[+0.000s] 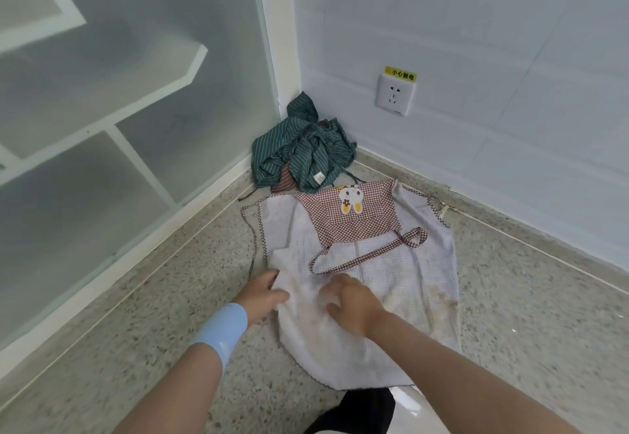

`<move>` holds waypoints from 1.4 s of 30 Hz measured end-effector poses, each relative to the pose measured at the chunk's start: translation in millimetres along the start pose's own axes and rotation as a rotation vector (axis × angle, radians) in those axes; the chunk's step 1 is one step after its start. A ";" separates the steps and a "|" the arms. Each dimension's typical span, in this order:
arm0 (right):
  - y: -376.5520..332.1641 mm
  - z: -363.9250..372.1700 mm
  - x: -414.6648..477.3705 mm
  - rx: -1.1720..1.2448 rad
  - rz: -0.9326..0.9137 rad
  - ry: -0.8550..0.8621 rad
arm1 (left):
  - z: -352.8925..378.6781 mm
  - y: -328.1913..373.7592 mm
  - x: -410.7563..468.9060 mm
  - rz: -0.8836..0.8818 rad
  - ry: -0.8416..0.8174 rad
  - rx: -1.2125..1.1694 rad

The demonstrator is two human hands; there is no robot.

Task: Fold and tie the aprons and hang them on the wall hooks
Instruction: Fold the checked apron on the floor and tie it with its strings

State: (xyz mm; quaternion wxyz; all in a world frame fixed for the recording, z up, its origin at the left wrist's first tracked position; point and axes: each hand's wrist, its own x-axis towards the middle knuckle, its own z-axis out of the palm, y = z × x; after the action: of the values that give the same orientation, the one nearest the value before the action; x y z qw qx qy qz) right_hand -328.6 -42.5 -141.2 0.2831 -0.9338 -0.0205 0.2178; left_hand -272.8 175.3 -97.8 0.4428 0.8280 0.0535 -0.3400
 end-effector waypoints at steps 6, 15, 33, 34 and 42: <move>-8.2 -67.3 9.8 0.692 0.331 0.131 | 61.8 68.8 7.7 0.132 -0.235 0.197; 64.9 -53.2 6.3 0.065 0.566 0.105 | 90.5 75.0 39.4 -0.002 -0.488 0.538; 20.8 -51.0 139.3 -0.572 -0.004 -0.011 | -11.6 42.0 178.1 -0.137 0.080 0.791; 20.3 -50.9 144.1 -0.586 0.017 0.005 | -12.1 39.8 182.9 -0.130 0.073 0.815; -1.7 -49.2 179.3 -0.569 -0.065 0.124 | -11.7 50.6 186.2 0.003 0.141 0.832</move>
State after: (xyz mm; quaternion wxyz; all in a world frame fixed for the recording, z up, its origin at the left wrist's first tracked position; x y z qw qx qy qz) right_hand -145.7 -37.6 -174.5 0.0174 -0.9861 -0.0935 0.1364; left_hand -104.9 114.2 -171.8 0.0664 0.9575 -0.0592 -0.2744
